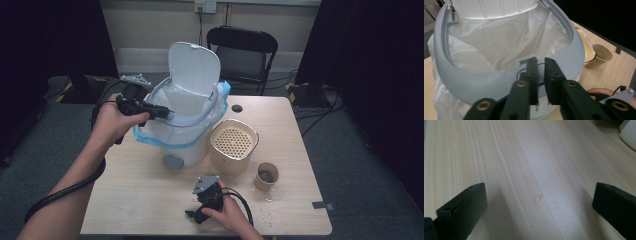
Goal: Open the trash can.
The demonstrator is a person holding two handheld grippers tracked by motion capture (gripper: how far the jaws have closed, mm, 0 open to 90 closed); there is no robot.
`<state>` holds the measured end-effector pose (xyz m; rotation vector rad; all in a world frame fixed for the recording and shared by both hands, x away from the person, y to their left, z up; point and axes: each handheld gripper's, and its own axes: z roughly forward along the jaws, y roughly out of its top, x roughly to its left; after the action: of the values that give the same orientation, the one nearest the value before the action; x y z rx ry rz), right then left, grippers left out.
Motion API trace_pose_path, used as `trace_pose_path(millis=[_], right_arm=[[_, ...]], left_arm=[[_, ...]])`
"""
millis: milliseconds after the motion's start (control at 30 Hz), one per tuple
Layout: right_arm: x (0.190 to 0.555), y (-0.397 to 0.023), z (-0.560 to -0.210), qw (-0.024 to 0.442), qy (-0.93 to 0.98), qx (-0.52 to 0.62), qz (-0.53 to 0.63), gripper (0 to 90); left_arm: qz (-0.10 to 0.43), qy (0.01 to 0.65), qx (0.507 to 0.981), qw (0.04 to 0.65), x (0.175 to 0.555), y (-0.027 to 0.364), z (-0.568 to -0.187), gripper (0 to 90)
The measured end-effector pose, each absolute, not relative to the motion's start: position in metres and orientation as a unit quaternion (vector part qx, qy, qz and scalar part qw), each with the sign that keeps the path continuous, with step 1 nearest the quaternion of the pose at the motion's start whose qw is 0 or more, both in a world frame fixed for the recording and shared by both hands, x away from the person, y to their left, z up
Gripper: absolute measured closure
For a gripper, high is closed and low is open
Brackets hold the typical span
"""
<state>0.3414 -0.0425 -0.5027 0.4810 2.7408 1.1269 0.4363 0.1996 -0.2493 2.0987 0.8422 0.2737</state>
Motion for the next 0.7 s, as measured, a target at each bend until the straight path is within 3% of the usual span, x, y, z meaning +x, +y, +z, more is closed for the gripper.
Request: trace_pose_path(millis=[700], right_arm=[[0.341,-0.042,-0.503,0.069,0.91,0.162,0.375,0.0]], left_arm=[[0.08,0.315,0.842,0.43,0.405,0.219,-0.259,33.4]])
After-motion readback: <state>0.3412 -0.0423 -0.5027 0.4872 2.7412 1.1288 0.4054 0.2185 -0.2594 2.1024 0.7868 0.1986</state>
